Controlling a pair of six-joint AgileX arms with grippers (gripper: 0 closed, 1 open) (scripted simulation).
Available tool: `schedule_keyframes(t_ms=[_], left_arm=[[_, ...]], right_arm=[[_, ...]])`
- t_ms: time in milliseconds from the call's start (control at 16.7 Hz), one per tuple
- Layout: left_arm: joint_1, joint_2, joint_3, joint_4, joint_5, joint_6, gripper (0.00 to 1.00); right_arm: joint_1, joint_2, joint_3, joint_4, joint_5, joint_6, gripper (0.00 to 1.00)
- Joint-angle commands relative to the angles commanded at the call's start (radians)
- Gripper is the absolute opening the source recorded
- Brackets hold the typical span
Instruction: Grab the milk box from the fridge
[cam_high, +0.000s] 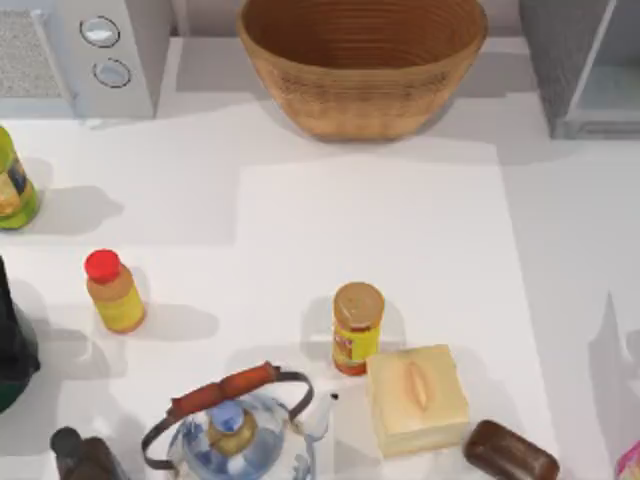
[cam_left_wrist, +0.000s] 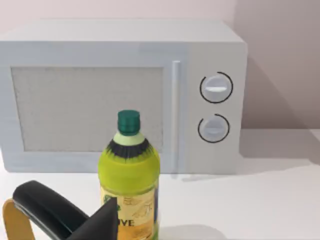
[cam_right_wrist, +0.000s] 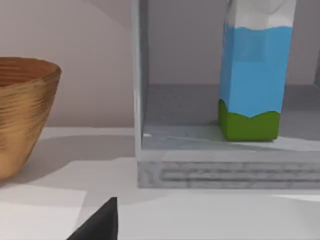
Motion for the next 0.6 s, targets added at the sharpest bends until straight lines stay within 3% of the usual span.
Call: schedule_keyframes(t_ms=[300,600], left_arm=[[0.0,0.0,0.0,0.0,0.0,0.0,1.0],[0.0,0.0,0.0,0.0,0.0,0.0,1.0]], right_arm=[[-0.025,0.064,0.009,0.061,-0.024,0.001,1.0],[-0.129,0.375,0.044,0.36,-0.123,0.004,1.0]])
